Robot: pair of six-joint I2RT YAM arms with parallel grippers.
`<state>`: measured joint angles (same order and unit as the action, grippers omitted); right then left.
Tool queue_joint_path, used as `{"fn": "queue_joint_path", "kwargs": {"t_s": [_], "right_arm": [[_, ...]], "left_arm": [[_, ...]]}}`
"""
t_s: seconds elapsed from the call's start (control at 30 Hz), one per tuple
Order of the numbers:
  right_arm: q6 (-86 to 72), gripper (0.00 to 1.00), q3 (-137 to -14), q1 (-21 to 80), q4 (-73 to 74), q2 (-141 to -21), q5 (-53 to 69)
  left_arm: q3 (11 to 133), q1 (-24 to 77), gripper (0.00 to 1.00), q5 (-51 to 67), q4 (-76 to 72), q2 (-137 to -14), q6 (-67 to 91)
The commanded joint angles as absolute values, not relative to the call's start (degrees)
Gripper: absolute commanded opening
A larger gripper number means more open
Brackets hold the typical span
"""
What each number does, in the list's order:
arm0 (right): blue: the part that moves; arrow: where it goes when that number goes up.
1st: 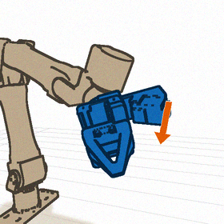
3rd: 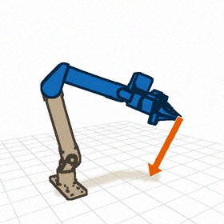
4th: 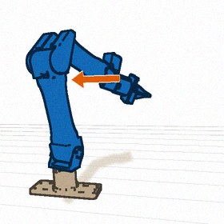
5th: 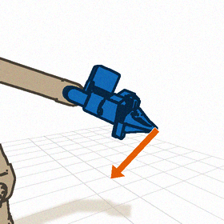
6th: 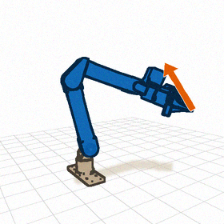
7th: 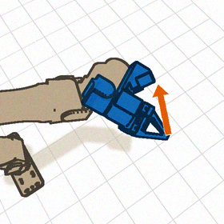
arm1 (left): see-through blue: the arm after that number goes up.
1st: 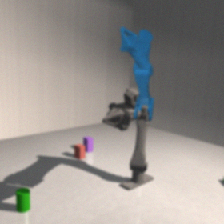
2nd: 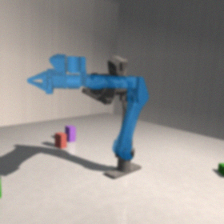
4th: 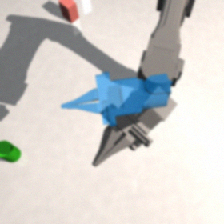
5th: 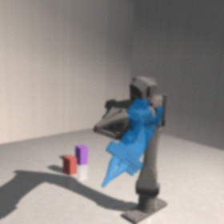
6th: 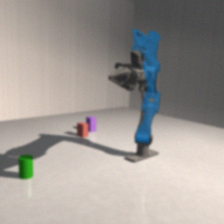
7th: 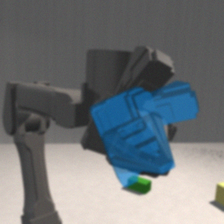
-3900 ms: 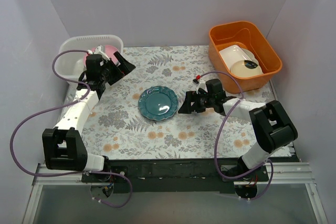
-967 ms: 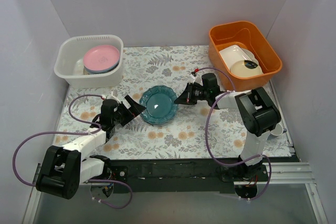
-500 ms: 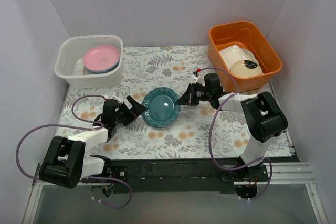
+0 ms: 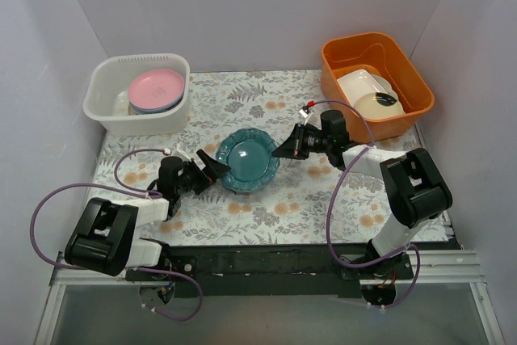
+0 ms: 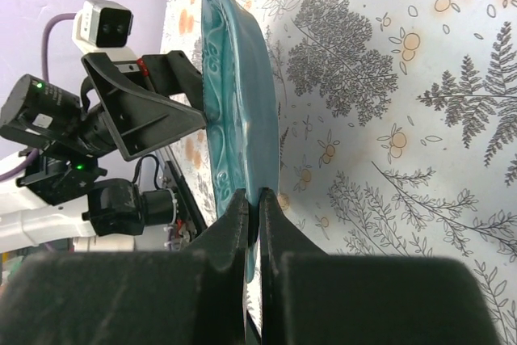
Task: Place the plates into the plastic bin on the countertop
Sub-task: Pick up the plate at the center of the board.
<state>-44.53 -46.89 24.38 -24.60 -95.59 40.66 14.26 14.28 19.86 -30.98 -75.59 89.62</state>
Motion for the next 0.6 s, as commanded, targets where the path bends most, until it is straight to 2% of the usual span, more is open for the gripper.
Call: {"fn": "queue_joint_path", "kwargs": {"t_s": [0.0,0.1,0.23,0.33,0.37,0.43,0.47,0.57], "right_arm": [[-49.1,0.01,-49.0,24.2,-34.6,-93.1,48.7],[-50.0,0.01,-49.6,24.3,-35.3,-93.3,49.2],[-50.8,0.01,-49.8,24.9,-36.6,-93.7,49.9],[-51.2,0.01,-49.8,25.5,-36.7,-94.0,50.0],[-51.2,0.01,-49.7,25.6,-36.8,-94.0,50.1],[-51.2,0.01,-49.5,25.9,-36.7,-94.0,50.2],[-50.9,0.01,-49.4,26.0,-36.2,-94.0,50.4],[-49.4,0.01,-48.7,26.0,-34.3,-93.4,50.2]], "left_arm": [[11.8,14.4,0.92,21.3,-33.3,-72.3,90.1],[11.3,14.4,0.89,21.9,-33.4,-70.3,89.7],[10.4,14.5,0.77,22.7,-35.4,-69.5,90.4],[10.5,14.4,0.60,23.9,-36.7,-70.9,90.2],[10.6,14.5,0.49,24.5,-37.3,-71.4,90.4],[11.0,14.5,0.40,25.2,-38.7,-72.3,90.7],[11.0,14.5,0.28,26.0,-39.5,-73.3,91.1],[11.5,14.5,0.08,26.7,-41.0,-74.4,91.5]]}}
